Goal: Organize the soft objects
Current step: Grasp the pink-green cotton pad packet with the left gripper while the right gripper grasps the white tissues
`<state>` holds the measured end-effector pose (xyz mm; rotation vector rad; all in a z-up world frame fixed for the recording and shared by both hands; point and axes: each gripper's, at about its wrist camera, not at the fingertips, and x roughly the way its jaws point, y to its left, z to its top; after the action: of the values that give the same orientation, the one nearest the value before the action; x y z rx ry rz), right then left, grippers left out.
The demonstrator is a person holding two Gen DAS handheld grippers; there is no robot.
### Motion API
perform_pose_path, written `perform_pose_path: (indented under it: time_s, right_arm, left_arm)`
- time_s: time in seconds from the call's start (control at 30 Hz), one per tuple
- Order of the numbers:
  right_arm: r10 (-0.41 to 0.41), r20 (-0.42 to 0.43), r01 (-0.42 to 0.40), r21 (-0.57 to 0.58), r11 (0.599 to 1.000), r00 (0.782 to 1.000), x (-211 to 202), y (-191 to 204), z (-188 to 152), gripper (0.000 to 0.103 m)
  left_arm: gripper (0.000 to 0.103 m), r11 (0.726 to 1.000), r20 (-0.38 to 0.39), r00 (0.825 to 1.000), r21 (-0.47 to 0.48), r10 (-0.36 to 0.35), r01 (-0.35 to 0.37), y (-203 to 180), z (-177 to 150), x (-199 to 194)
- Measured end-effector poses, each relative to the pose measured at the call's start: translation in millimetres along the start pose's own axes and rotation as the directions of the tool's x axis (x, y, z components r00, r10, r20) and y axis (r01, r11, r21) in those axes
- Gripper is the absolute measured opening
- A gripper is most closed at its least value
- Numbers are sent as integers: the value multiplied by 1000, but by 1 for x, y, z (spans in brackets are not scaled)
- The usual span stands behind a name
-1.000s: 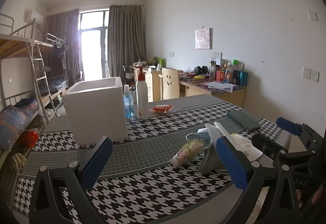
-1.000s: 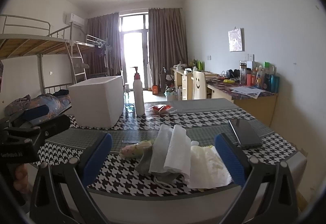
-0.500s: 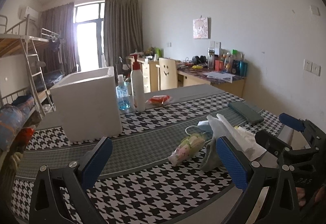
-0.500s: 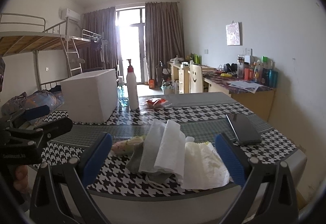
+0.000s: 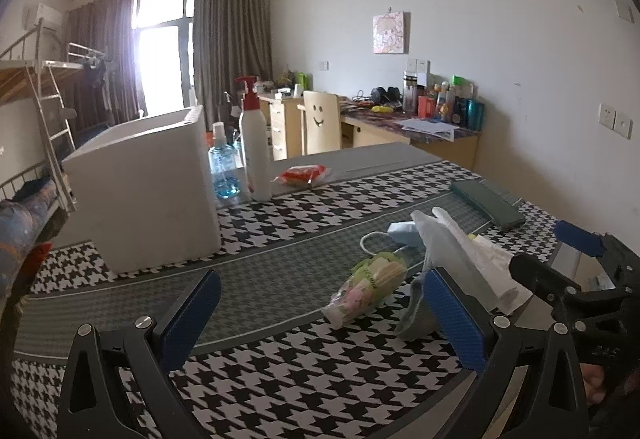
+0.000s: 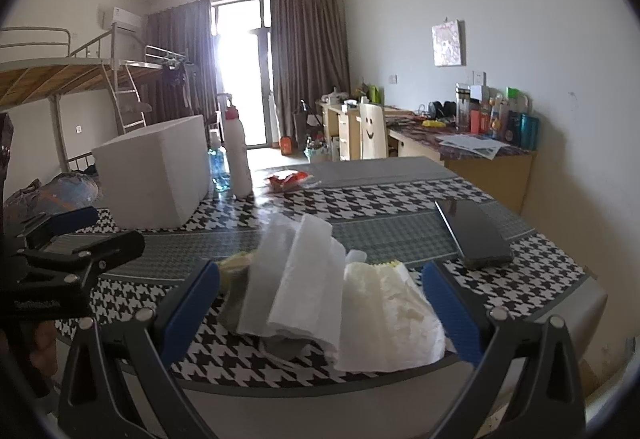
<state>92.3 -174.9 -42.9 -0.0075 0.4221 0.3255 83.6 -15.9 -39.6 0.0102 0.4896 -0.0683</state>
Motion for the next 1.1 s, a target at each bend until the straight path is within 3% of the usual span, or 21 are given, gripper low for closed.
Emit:
perform_pose_path:
  time_s: [0.23,0.67,1.1]
  right_arm:
    - [-12,-22,12,5,1000,1000,4,-7,-2,102]
    - [-23,-64,25,17,1000,998,21,-18,-7,102]
    - [14,-104,-10,38,999,995,36,-20,-11,100]
  left_arm:
    - [102,1000,-30,1000,24,-9,9,-4,3,13]
    - [101,995,-155,987,86,-33,47,-11,-5,54]
    - [80,990,-281,958,111,-56,90,-19,-11,90]
